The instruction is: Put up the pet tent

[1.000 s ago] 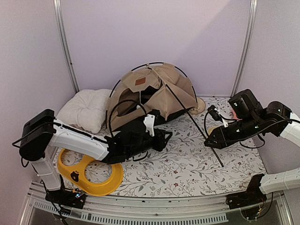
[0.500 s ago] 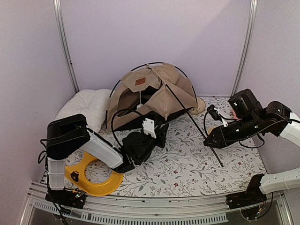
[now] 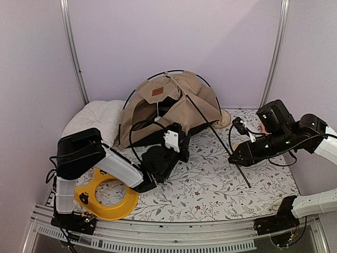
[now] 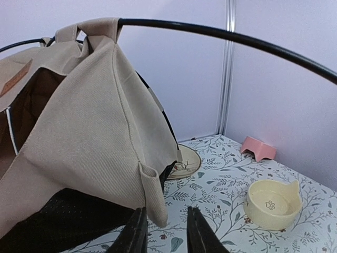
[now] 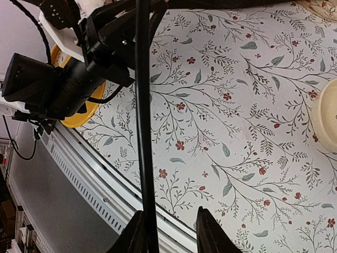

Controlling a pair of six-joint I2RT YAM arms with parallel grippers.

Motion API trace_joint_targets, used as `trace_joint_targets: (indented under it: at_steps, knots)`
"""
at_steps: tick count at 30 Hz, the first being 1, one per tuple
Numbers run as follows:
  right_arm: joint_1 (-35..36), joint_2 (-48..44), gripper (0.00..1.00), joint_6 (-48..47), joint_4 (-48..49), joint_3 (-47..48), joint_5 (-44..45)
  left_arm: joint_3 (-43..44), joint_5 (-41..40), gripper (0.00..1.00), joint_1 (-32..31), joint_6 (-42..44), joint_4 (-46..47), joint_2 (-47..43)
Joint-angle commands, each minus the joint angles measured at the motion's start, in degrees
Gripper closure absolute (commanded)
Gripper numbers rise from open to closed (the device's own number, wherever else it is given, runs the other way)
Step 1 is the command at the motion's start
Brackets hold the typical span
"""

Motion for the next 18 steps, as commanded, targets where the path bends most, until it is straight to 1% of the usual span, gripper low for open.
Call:
trace_joint_targets:
  at_steps: [1,6,16,18]
  knots:
    - [0.2,-0.2,0.67,-0.8,1.2,1.1,0.0,1.8,-1.4,0.72,0.6,-1.0,-2.9,1.8]
    - [0.2,-0.3,0.67,-0.8,0.9,1.0,-0.1,2.6,-1.1,0.70,1.1,-2.5,-3.6,2.7]
    - [0.2,-0.4,0.67,-0.5,0.8,1.1,-0.2,3.9,-1.4,0.74,1.6,-2.6,-4.4,2.6]
    - [0.2,-0.4,0.67,-0.6,0.8,1.2,-0.2,3.9,-1.5,0.76,1.8,-2.7,-4.6,2.5]
